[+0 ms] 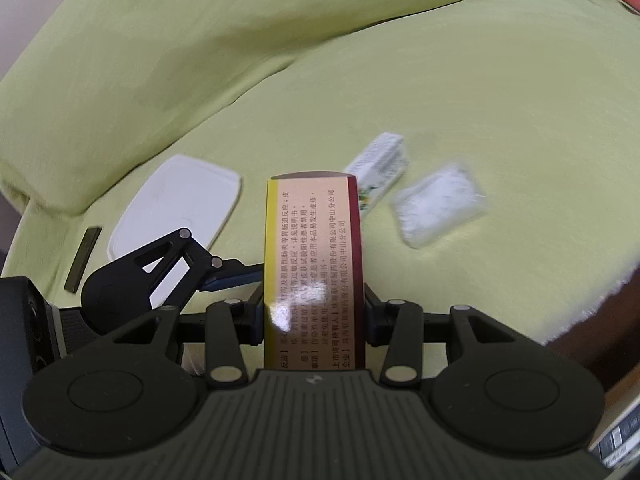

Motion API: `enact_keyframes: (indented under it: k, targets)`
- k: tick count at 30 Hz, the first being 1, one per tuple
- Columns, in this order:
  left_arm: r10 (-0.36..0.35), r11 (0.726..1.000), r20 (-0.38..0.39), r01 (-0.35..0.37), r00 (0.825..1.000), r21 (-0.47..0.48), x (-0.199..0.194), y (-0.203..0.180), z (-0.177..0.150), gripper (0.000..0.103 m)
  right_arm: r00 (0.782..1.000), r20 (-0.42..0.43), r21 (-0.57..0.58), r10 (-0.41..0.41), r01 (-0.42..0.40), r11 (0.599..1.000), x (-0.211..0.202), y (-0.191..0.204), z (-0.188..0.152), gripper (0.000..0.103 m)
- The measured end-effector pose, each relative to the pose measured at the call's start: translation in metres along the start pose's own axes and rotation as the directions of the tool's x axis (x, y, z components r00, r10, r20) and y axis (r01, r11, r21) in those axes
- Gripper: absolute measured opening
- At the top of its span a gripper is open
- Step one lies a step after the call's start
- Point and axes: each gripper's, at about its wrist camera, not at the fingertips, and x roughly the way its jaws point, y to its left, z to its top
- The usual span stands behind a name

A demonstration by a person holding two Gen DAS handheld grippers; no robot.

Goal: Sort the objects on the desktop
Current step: 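Carry the red-and-white box with the right gripper toward the white basin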

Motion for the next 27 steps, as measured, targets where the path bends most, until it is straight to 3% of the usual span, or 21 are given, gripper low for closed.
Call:
enact_keyframes:
  k: [6,14,27]
  targets:
    - [-0.037,0.995,0.031,0.034,0.999,0.091,0.004,-0.024,0.032,0.084,0.998,0.045,0.069,-0.037,0.033,0.997,-0.032,-0.033,-0.017,0.04]
    - [-0.08,0.976,0.043,0.07,0.996,0.208,-0.012,-0.089,0.081,0.084,0.99,0.09,0.132,-0.104,0.092,0.987,-0.067,-0.069,-0.038,0.04]
    - [-0.145,0.94,0.035,0.127,0.989,0.317,-0.007,-0.126,0.126,0.084,0.976,0.15,0.239,-0.159,0.12,0.964,-0.107,-0.112,-0.067,0.04]
